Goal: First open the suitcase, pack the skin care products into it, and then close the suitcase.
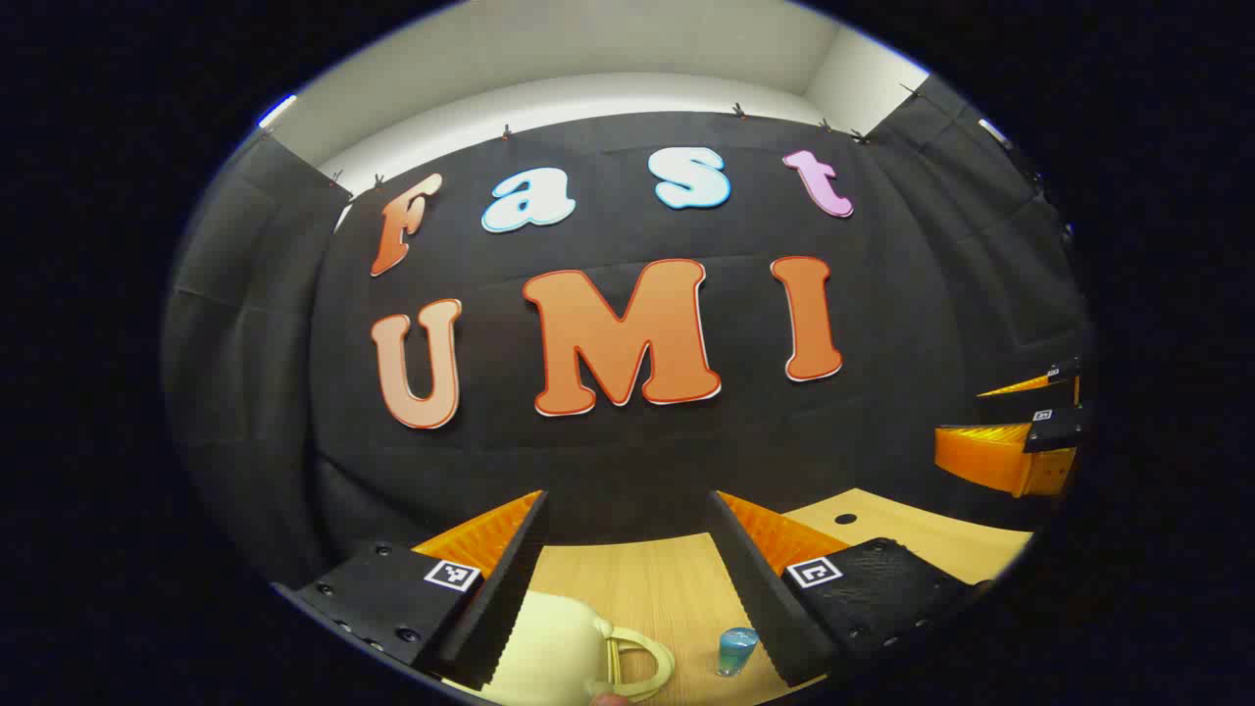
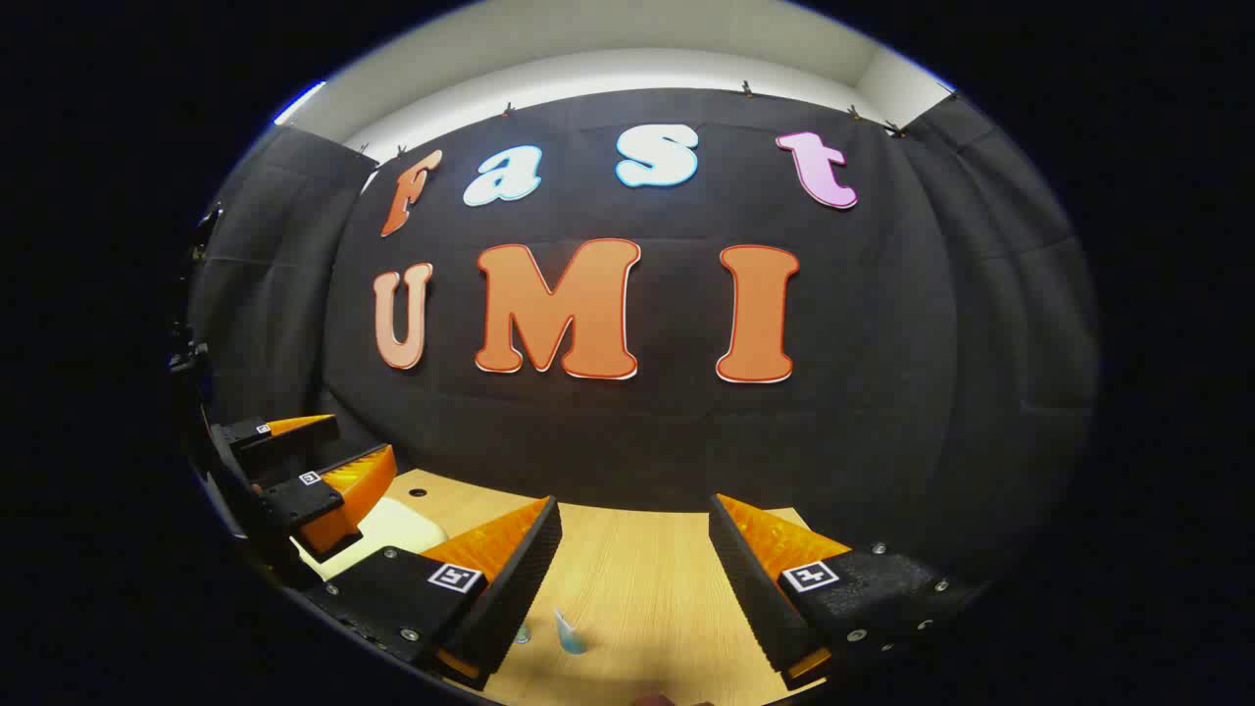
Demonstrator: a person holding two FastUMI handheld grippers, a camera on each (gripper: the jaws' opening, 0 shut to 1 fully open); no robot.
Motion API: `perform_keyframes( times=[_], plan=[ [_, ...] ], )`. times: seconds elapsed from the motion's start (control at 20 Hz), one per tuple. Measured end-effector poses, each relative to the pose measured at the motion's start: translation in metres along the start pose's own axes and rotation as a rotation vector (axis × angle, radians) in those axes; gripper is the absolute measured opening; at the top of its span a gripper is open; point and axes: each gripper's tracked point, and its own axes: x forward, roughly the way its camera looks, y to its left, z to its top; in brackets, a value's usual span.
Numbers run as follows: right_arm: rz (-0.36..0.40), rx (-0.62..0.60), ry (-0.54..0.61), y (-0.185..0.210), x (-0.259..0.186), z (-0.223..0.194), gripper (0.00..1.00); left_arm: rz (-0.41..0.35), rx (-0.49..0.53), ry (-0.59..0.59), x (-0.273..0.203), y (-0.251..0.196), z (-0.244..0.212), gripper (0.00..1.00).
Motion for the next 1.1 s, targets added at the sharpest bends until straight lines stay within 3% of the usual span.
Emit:
perform_keyframes(
  times=[0.25, 0.5, 0.85, 1.1],
  plan=[
    [-0.139, -0.047, 0.032, -0.003, -0.012, -0.009, 0.95, -0.137, -0.053, 0.014, 0.008, -0.002, -0.014, 0.97],
    [-0.217, -0.023, 0.034, 0.002, -0.026, -0.004, 0.95, -0.178, -0.071, 0.012, 0.014, 0.018, -0.014, 0.97],
    [-0.190, -0.030, 0.011, 0.017, -0.028, 0.008, 0.95, -0.131, -0.098, 0.002, 0.014, 0.041, -0.006, 0.98],
    [-0.092, -0.052, 0.028, 0.030, -0.021, 0.003, 0.95, -0.036, -0.127, 0.041, 0.010, 0.056, -0.008, 0.99]
  ],
)
